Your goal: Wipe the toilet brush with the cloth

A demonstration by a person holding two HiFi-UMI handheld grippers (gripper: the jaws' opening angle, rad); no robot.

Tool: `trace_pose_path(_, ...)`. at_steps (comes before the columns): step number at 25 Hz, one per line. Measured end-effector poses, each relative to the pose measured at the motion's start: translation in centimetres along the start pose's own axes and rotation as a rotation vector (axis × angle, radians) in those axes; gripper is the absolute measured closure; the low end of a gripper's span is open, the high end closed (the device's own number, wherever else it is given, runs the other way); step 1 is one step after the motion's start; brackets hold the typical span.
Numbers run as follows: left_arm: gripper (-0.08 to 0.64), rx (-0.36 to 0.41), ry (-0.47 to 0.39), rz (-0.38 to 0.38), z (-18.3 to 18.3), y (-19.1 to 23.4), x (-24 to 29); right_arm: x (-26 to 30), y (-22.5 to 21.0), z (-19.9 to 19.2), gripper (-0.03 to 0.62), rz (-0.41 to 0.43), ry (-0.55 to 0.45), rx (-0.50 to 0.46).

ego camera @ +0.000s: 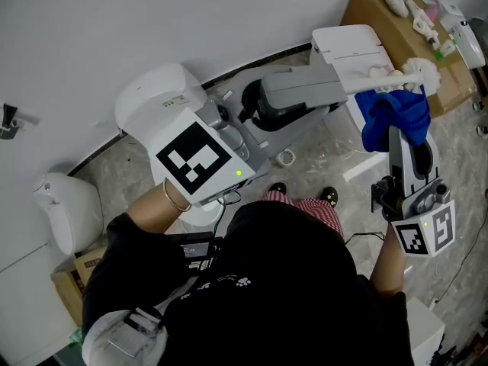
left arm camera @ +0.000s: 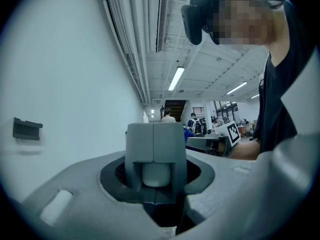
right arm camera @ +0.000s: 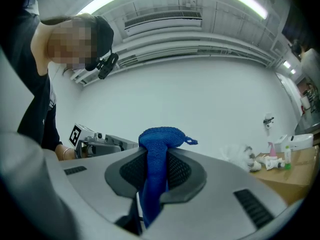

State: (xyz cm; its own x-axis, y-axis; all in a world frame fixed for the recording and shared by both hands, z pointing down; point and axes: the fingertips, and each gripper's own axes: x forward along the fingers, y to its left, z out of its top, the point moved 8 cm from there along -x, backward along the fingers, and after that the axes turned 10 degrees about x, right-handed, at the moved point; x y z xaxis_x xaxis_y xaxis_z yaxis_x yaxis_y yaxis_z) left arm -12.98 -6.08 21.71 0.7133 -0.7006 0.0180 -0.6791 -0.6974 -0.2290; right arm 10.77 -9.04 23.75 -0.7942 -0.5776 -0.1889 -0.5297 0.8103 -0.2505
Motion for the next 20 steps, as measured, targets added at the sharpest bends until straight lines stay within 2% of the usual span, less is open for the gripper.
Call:
trace_pose_path(12,0.396,-0.011,-0.005,0.012,-0.3,0.13,-0.42,0.51,0.46,-0.44,0.522,-0.004,0.058,-0.024)
trace_pose_path(20,0.396,0.002,-0.006,0.027,-0.87,0.65,-0.48,0.91,0.31,-0.88,0.522,-0.006,0.043,0.0)
